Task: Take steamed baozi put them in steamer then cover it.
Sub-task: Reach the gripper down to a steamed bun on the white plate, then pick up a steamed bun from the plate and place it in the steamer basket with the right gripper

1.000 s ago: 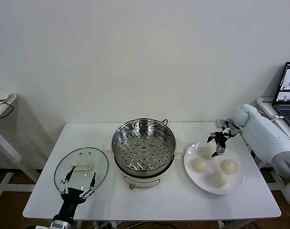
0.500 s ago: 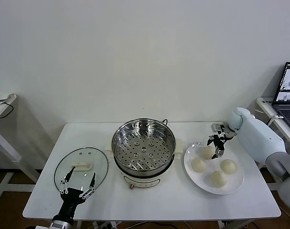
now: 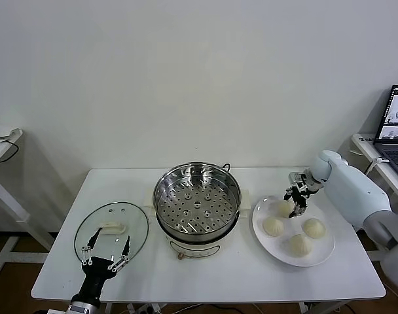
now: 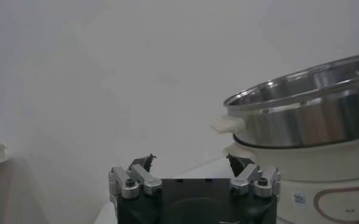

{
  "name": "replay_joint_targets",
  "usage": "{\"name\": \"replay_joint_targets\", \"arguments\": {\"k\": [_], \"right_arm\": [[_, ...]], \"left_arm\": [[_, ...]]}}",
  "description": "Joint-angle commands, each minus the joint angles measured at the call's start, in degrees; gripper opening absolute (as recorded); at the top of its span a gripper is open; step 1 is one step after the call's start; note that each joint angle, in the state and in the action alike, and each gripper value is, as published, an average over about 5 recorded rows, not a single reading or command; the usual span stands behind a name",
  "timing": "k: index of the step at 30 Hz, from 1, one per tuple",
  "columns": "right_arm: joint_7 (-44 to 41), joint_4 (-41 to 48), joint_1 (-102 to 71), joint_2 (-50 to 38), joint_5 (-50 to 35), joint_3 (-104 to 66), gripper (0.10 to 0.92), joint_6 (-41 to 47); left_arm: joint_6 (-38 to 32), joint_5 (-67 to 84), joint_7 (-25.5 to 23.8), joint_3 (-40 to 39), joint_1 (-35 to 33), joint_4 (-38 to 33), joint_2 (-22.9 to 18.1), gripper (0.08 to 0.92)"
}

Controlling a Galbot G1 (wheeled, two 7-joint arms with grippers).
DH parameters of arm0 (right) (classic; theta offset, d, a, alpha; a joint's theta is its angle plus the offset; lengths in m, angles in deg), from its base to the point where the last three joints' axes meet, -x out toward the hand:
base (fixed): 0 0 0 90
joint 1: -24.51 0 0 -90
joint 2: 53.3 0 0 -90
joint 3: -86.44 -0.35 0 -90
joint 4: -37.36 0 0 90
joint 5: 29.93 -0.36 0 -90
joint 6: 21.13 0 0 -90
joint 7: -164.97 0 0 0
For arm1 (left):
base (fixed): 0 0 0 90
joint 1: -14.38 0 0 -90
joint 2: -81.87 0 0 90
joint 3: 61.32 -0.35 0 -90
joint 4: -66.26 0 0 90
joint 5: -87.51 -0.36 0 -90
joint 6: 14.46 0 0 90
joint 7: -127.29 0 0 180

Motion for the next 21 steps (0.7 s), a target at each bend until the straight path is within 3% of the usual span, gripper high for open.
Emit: {"name": "replay_joint_targets", "arguments": {"k": [1, 8, 13, 21], "right_arm": [[0.1, -7.7, 2.2, -3.2, -0.6, 1.4, 0.662, -0.8], [-1.4, -20.2, 18.9, -3.9, -5.3, 12.9, 0.666, -12.5], [-1.2, -25.3, 28.7, 2.4, -7.2, 20.1, 0.673, -21.2], [-0.6, -27.7, 30.1, 13.4, -3.3, 21.9, 0.679, -30.5]], "left_arm": [[0.1, 0.0, 0.1, -0.1, 0.0, -0.3, 0.1, 0.823], [0.2, 0.0, 0.1, -0.4, -0.1, -1.3, 0.2, 0.823], [0.1, 0.0, 0.2, -0.5, -0.3, -1.6, 0.1, 0.823], [0.0, 0.0, 0.3, -0.5, -0.7, -1.9, 0.1, 0.823]]}}
